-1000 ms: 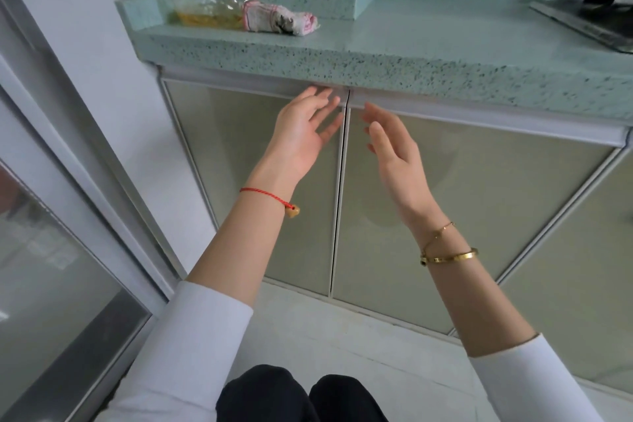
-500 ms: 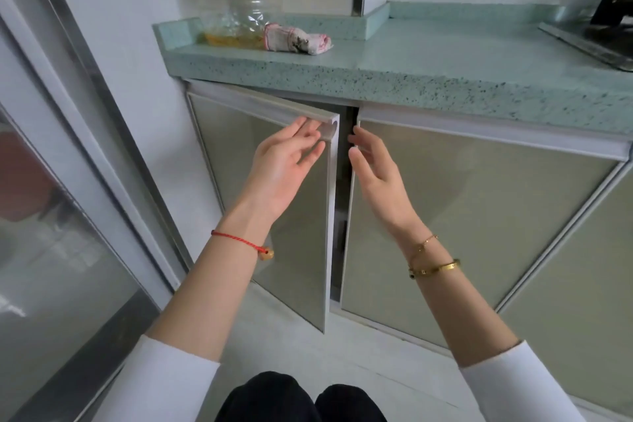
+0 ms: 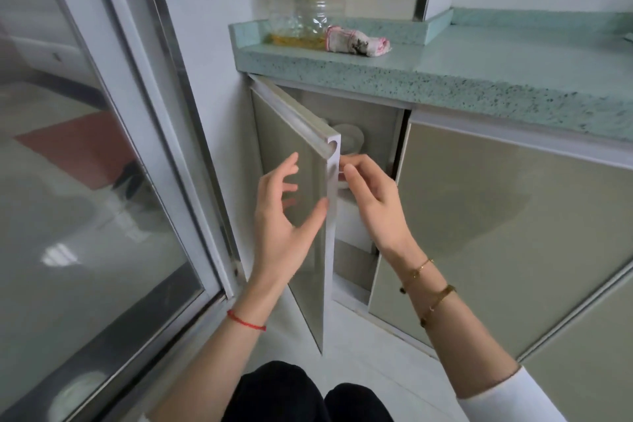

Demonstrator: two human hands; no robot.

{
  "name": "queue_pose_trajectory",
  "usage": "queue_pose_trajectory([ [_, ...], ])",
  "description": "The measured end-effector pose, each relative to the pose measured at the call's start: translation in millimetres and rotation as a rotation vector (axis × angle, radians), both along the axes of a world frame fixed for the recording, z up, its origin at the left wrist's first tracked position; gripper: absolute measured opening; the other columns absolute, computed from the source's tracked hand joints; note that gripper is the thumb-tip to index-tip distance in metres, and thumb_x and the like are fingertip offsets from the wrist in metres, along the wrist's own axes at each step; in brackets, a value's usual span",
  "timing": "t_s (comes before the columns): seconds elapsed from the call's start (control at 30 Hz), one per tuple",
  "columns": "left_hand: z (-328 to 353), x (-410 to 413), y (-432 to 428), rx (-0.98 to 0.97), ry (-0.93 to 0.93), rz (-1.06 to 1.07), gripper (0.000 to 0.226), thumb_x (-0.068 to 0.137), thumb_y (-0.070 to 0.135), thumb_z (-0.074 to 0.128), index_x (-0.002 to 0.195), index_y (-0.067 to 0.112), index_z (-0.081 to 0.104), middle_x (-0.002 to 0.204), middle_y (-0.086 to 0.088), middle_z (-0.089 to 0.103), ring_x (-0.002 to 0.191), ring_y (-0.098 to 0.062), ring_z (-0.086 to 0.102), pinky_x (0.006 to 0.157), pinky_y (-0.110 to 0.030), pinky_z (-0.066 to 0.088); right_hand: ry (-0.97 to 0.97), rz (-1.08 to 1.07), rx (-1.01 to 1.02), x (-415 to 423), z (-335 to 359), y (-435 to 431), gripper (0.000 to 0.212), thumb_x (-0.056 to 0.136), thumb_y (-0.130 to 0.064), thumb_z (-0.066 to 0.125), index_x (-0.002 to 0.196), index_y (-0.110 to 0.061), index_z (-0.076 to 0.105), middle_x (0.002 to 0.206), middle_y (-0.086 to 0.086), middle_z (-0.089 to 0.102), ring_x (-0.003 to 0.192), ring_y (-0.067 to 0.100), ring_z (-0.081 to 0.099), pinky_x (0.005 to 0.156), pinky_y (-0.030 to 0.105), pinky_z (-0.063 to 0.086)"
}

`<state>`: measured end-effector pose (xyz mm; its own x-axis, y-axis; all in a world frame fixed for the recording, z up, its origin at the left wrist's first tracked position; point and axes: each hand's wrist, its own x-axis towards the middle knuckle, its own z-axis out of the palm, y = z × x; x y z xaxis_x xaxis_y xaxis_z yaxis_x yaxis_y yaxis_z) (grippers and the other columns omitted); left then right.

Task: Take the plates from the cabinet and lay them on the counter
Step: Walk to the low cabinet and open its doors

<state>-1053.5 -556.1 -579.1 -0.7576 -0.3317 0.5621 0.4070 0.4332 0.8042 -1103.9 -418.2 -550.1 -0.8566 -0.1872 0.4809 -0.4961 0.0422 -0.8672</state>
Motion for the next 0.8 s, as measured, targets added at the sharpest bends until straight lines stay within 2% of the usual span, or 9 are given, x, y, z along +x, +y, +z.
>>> queue_pose_trajectory([
  [0.1,-17.7,12.6,-4.6,-0.085,-0.007,0.083,0.079,0.079,0.024,0.083,0.147,0.023,0.043,0.13,0.005,0.053,0.114,-0.013,0.059,0.095,-0.033,0.053,-0.007,0.08,-0.016,7.0,-3.1,-14.9,0.024,0.101,-0.018,0.048,0.102,0.001,0.063,0.104,0.019,0.066,0.101,0.041,0.06,0.097,0.056,0.046],
  [0.23,-22.4,25.1,-15.8,-0.074,0.004,0.242,0.065,0.082,0.008,0.078,0.14,0.016,0.052,0.123,0.002,0.06,0.106,-0.013,0.065,0.09,-0.036,0.058,-0.025,0.199,-0.035,18.8,-5.2,-45.5,0.012,0.098,-0.011,0.055,0.1,-0.012,0.066,0.107,-0.003,0.07,0.099,0.011,0.066,0.09,0.024,0.05],
  [0.27,-22.7,28.7,-19.5,-0.053,0.022,0.284,0.06,0.083,0.004,0.076,0.137,0.015,0.054,0.121,0.002,0.062,0.104,-0.011,0.066,0.088,-0.034,0.059,-0.024,0.218,-0.049,21.0,-5.7,-53.7,0.01,0.097,-0.011,0.058,0.1,-0.014,0.066,0.109,-0.004,0.071,0.099,0.009,0.067,0.09,0.021,0.049],
  [0.33,-22.4,36.6,-27.7,-0.023,0.064,0.345,0.054,0.084,-0.002,0.073,0.133,0.013,0.058,0.118,0.001,0.064,0.101,-0.007,0.067,0.084,-0.027,0.059,-0.02,0.239,-0.071,24.4,-5.5,-70.0,0.007,0.094,-0.013,0.064,0.1,-0.011,0.066,0.112,-0.001,0.072,0.101,0.013,0.069,0.093,0.027,0.053],
  [0.4,-21.9,42.6,-37.9,-0.012,0.08,0.387,0.049,0.084,-0.003,0.072,0.129,0.012,0.061,0.115,-0.002,0.067,0.1,-0.008,0.068,0.084,-0.026,0.059,-0.017,0.245,-0.072,27.5,-3.2,-87.0,0.009,0.089,-0.014,0.069,0.097,-0.012,0.066,0.107,0.001,0.073,0.096,0.016,0.071,0.092,0.032,0.056],
  [0.5,-22.3,50.2,-54.2,0.041,0.062,0.437,0.044,0.086,-0.002,0.07,0.127,0.013,0.063,0.112,-0.006,0.07,0.099,-0.014,0.07,0.085,-0.031,0.06,-0.011,0.231,-0.053,30.7,2.4,-113.6,0.012,0.084,-0.016,0.075,0.089,-0.014,0.064,0.093,-0.005,0.072,0.084,0.012,0.07,0.08,0.027,0.057],
  [0.6,-21.5,52.9,-74.9,0.038,0.051,0.495,0.045,0.087,-0.002,0.07,0.129,0.013,0.064,0.11,-0.006,0.071,0.096,-0.008,0.07,0.083,-0.02,0.057,-0.009,0.212,-0.029,32.2,5.6,-142.0,0.016,0.082,-0.018,0.076,0.091,-0.011,0.065,0.086,-0.009,0.069,0.078,0.004,0.065,0.073,0.019,0.055],
  [0.67,-20.0,54.9,-89.9,-0.001,0.05,0.529,0.048,0.086,-0.005,0.07,0.13,0.012,0.065,0.106,-0.006,0.07,0.091,-0.002,0.069,0.08,-0.011,0.052,-0.029,0.199,-0.032,34.0,6.7,-161.2,0.016,0.081,-0.017,0.076,0.092,-0.01,0.066,0.085,-0.007,0.069,0.076,0.003,0.064,0.073,0.019,0.055],
  [0.8,-15.9,56.6,-121.2,-0.044,0.044,0.546,0.051,0.084,-0.009,0.07,0.132,0.007,0.063,0.1,-0.013,0.068,0.086,-0.001,0.066,0.082,-0.012,0.052,-0.05,0.19,-0.017,33.7,10.3,-195.7,0.017,0.079,-0.014,0.077,0.09,-0.008,0.066,0.085,0.001,0.071,0.08,0.012,0.067,0.078,0.025,0.057],
])
